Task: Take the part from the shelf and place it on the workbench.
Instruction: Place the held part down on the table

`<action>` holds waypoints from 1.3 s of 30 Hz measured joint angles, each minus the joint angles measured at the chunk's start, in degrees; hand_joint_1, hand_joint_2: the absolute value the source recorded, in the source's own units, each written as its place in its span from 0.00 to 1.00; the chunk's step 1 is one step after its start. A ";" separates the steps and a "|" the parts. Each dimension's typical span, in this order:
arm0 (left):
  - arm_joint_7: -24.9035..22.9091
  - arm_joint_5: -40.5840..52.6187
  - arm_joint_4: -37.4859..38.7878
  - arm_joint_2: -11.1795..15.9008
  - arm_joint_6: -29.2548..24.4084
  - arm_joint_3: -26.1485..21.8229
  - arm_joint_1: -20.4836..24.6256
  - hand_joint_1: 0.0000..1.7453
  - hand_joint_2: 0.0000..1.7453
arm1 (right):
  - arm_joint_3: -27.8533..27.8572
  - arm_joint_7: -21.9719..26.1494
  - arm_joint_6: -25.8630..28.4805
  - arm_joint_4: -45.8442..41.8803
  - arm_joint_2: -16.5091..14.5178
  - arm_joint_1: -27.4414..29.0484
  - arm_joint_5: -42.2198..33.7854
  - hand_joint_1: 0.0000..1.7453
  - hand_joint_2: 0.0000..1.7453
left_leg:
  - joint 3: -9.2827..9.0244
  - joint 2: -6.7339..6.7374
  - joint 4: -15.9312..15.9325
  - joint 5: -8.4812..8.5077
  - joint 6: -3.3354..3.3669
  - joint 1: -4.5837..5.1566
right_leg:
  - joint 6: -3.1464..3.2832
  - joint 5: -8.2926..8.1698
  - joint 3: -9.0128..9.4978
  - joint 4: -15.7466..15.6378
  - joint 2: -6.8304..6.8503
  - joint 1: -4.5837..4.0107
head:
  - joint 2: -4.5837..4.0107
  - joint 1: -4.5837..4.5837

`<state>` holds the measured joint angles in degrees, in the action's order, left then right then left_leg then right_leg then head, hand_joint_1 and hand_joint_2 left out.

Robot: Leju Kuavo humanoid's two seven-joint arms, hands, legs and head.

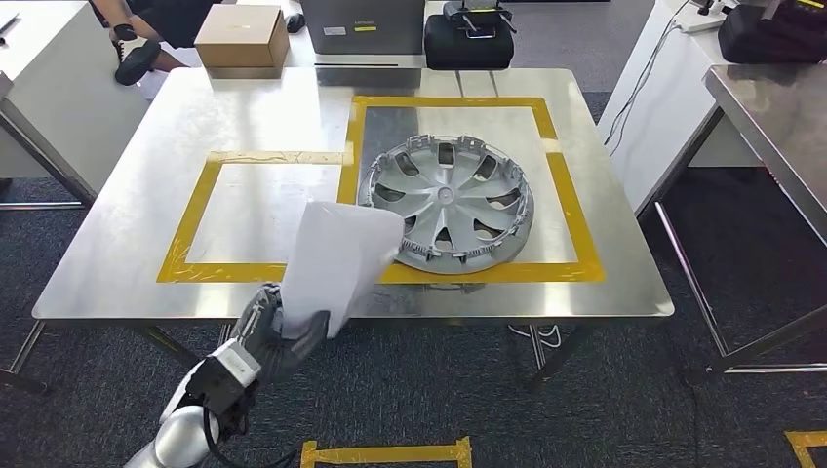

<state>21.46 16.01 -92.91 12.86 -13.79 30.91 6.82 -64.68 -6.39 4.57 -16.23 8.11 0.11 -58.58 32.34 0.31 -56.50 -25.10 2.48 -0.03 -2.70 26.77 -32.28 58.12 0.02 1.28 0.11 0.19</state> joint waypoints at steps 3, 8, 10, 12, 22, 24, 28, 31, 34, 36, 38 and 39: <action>-4.50 35.14 3.87 0.31 -24.00 -3.81 3.95 1.00 1.00 | -0.25 0.46 0.79 0.50 -1.36 -0.38 -0.76 0.00 0.00 | 0.38 -0.04 -0.22 0.18 -1.01 -0.01 | 1.25 -0.64 0.39 -1.38 -0.03 -0.23 | 0.00 -0.12; -8.22 49.46 7.51 0.32 -22.23 -6.56 5.85 1.00 1.00 | -0.66 0.43 1.06 1.01 -2.51 -0.81 -1.21 0.00 0.00 | 5.25 -0.34 -11.22 -6.03 -2.43 -0.58 | 2.68 -0.98 0.45 -1.59 -0.25 0.06 | 0.00 -0.30; -8.99 43.43 8.36 0.30 -21.51 -7.06 6.01 1.00 1.00 | -0.69 0.43 1.06 1.25 -2.66 -0.71 -1.28 0.00 0.00 | 8.37 -0.34 -17.57 -7.96 -2.55 -0.64 | 2.73 -0.97 0.43 -1.57 -0.43 -0.14 | 0.00 -0.31; -10.63 41.95 8.95 0.28 -20.97 -7.45 6.09 1.00 1.00 | -0.71 0.43 1.02 1.44 -2.82 -0.68 -1.37 0.00 0.00 | 7.46 -0.35 -15.19 -5.51 -2.26 -0.63 | 2.73 -0.94 0.54 -1.55 -0.58 -0.31 | 0.00 -0.32; -17.09 50.25 12.54 -0.91 -18.78 -10.92 8.96 1.00 1.00 | -0.82 0.41 0.49 2.12 -3.48 -1.23 -1.70 0.00 0.00 | 0.53 -0.22 0.67 0.94 0.36 -0.56 | 1.77 1.61 -2.68 3.76 -0.64 -0.83 | 0.00 -0.15; -17.90 51.47 14.11 -1.25 -18.26 -11.40 9.57 1.00 1.00 | -0.89 0.40 0.37 2.26 -3.51 -1.27 -1.77 0.00 0.00 | 0.64 -0.18 0.68 1.00 0.49 -0.49 | 1.89 4.73 -6.70 12.04 -0.60 -0.71 | 0.00 -0.11; -18.68 52.36 17.36 -1.95 -16.97 -11.94 10.40 1.00 1.00 | -0.98 0.38 0.24 2.60 -3.51 -1.30 -1.79 0.00 0.00 | 0.68 -0.22 0.43 0.94 0.40 -0.46 | 0.29 2.81 -6.10 10.19 -0.50 -0.41 | 0.00 -0.10; -19.74 52.90 19.72 -2.46 -15.86 -12.58 11.57 1.00 1.00 | -0.99 0.33 0.13 2.77 -3.50 -1.51 -1.85 0.00 0.00 | 0.88 -0.32 -0.02 0.72 -0.25 -0.16 | 0.37 -1.03 -0.94 -0.67 -0.14 -0.37 | 0.00 -0.13; -20.77 53.26 22.13 -2.76 -15.23 -13.30 12.46 1.00 1.00 | -1.02 0.20 0.05 2.86 -3.59 -1.55 -1.98 0.00 0.00 | 1.11 -0.33 -0.20 0.68 -1.19 -0.16 | 1.69 -1.60 -0.53 -1.52 -0.17 -0.50 | 0.00 -0.17; -20.90 53.42 23.26 -2.87 -15.15 -13.80 12.80 1.00 1.00 | -1.02 0.16 0.04 2.92 -3.62 -1.56 -1.99 0.00 0.00 | 1.98 -0.34 -1.94 -0.66 -1.85 -0.41 | 2.32 -1.78 -0.47 -1.69 -0.25 -0.23 | 0.00 -0.21; -21.03 53.63 24.24 -2.93 -15.10 -14.15 13.11 1.00 1.00 | -1.02 0.16 0.04 3.00 -3.61 -1.56 -2.01 0.00 0.00 | 4.88 -0.35 -8.33 -4.18 -2.43 -0.59 | 2.65 -1.82 -0.45 -1.74 -0.29 -0.12 | 0.00 -0.25; -21.24 53.74 24.82 -2.95 -15.00 -14.25 13.20 1.00 1.00 | -1.02 0.16 0.03 3.04 -3.61 -1.56 -2.03 0.00 0.00 | 6.80 -0.35 -12.60 -6.02 -2.63 -0.64 | 2.71 -1.79 -0.47 -1.72 -0.29 -0.17 | 0.00 -0.24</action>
<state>0.22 69.75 -68.09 9.91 -28.79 16.65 20.02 -65.70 -6.23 4.60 -13.20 4.50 -1.45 -60.61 39.13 -0.04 -69.10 -31.13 -0.15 -0.66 0.01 24.98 -32.74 56.39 -0.28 1.11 0.11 -0.05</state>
